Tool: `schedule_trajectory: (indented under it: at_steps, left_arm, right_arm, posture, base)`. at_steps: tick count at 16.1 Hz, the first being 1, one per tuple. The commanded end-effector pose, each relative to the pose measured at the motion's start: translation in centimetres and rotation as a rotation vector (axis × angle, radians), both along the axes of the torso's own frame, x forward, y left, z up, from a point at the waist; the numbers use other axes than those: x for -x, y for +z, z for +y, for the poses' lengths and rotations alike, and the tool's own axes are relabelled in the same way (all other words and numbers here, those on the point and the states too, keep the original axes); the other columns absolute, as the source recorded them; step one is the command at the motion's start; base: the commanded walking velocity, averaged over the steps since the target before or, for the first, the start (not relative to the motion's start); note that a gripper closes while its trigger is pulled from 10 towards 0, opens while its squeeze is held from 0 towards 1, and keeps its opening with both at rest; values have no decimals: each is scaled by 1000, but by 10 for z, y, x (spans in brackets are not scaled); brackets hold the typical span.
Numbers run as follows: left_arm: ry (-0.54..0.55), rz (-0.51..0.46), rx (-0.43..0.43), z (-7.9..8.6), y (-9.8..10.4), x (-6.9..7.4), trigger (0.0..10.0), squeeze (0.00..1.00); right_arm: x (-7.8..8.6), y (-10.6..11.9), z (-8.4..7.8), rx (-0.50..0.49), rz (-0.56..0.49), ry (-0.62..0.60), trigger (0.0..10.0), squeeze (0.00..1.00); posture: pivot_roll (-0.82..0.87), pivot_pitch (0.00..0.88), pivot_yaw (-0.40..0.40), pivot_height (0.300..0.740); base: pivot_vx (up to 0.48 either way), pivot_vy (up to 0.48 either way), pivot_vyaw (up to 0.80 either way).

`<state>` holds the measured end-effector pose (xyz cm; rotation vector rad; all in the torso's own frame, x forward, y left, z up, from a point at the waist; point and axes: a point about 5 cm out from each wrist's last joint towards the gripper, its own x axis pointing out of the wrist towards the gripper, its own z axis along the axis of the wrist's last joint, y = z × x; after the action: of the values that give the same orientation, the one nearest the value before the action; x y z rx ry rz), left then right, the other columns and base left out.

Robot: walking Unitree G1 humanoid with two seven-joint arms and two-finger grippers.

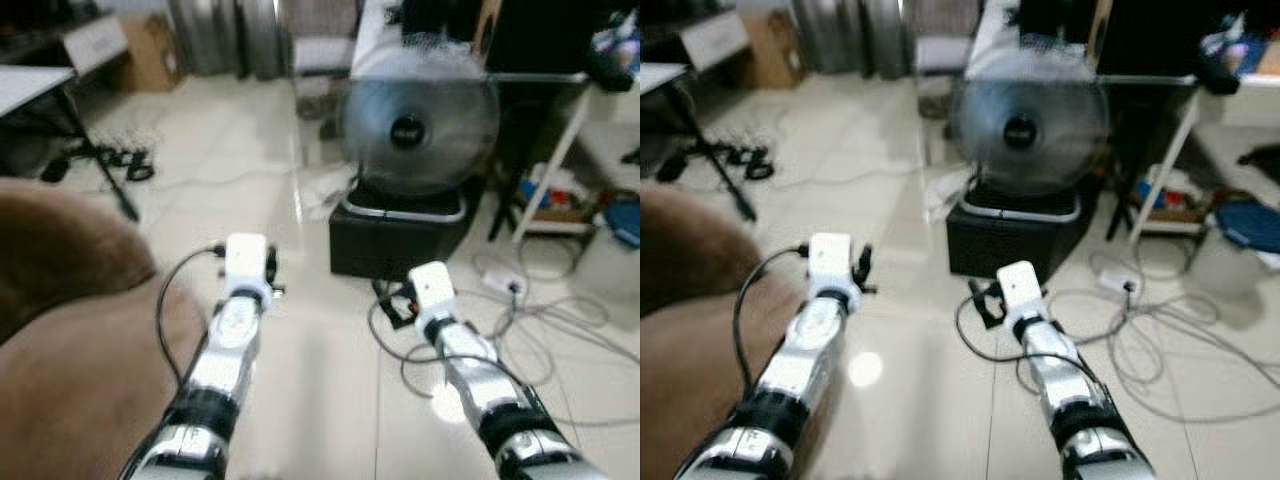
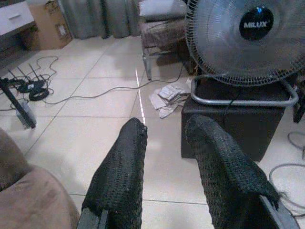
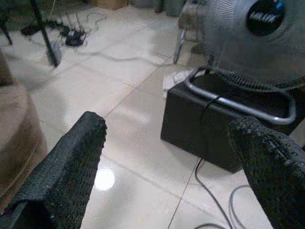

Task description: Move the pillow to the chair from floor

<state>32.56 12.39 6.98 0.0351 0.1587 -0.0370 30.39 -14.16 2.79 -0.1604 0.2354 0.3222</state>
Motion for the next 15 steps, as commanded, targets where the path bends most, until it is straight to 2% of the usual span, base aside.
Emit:
schedule_trajectory:
  at_steps: [1,4,8,15]
  left_arm:
    - [11,1,-9,5,0,0,10000,0]
    - [9,2,-12,5,0,0,10000,0]
    - [3,3,-9,5,0,-1,10000,0]
    - [-3,-4,-13,3,2,-2,10000,0]
  right_arm:
    - [-2,3,4,4,-8,12,10000,0]
    - [-2,3,4,5,-6,12,10000,0]
    - [-2,2,5,3,0,10,10000,0]
    - [-2,1,5,2,4,9,10000,0]
  posture:
    - [-144,0,48,740]
    - [-144,0,48,740]
    - [-145,0,51,740]
    - [-147,0,54,740]
  base:
    - [0,0,0]
    - [0,0,0]
    - [-480,0,0]
    - [0,0,0]
